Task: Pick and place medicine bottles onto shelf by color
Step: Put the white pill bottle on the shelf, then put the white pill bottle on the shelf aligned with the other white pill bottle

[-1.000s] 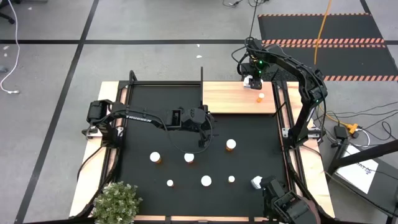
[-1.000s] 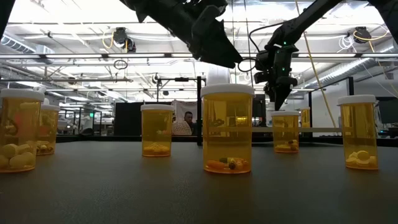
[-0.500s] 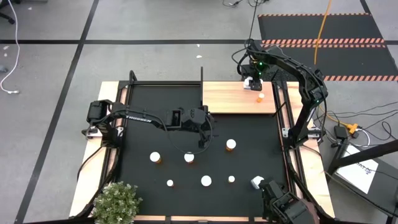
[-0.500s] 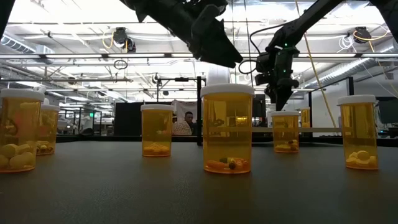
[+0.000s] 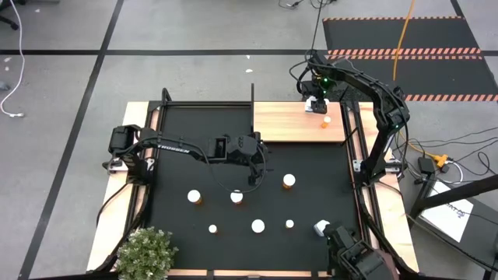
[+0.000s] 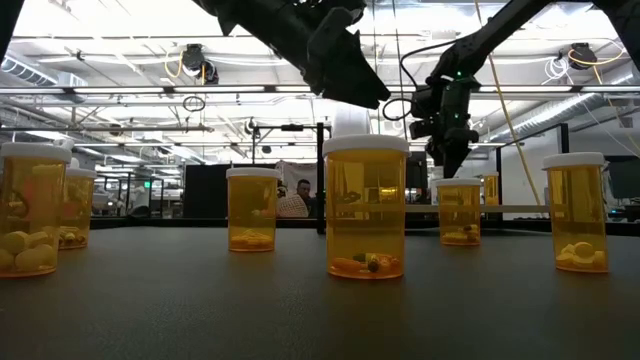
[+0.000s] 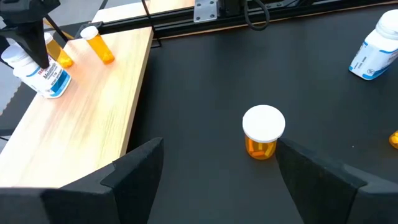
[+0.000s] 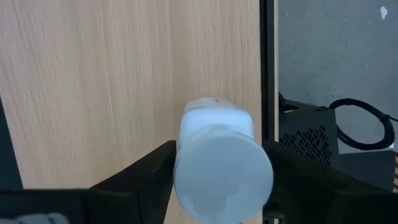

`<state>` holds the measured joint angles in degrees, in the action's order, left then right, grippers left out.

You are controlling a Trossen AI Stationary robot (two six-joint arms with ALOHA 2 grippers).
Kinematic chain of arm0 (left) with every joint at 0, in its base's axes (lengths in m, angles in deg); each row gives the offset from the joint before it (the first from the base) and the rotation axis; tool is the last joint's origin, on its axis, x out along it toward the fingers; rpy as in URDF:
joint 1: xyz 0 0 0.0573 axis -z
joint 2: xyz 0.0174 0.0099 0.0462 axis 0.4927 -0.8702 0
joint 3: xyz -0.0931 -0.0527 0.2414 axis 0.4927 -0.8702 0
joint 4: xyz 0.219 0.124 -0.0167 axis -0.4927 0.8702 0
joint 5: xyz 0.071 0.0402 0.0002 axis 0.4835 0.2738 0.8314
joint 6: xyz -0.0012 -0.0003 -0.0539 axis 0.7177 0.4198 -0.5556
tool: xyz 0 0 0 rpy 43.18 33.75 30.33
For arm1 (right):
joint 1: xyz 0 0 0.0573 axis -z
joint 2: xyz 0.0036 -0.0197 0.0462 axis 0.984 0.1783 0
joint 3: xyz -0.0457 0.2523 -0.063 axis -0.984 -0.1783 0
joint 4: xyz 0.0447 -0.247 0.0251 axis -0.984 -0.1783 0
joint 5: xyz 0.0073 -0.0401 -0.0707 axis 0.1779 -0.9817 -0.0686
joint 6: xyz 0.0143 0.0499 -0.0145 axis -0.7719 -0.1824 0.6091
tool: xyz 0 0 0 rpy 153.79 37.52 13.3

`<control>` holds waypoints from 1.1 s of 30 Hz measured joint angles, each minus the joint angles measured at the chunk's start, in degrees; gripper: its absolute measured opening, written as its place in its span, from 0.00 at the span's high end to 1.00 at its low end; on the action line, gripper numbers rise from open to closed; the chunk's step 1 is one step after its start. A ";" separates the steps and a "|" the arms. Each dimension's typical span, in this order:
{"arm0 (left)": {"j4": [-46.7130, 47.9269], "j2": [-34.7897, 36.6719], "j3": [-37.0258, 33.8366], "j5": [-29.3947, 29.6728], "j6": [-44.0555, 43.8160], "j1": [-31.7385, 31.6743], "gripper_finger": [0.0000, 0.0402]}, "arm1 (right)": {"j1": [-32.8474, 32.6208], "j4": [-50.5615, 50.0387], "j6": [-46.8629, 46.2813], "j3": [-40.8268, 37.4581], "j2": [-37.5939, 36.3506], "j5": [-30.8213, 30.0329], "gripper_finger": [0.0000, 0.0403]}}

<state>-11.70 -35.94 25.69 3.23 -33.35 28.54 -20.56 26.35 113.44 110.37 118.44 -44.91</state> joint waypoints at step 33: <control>1.42 0.00 0.00 0.06 0.96 2.48 0.24 | -37.10 -4.80 -45.18 0.09 -26.82 -10.22 0.36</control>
<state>-10.28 -35.94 25.69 3.29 -32.39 31.02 -57.66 21.55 68.27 110.46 91.62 -55.13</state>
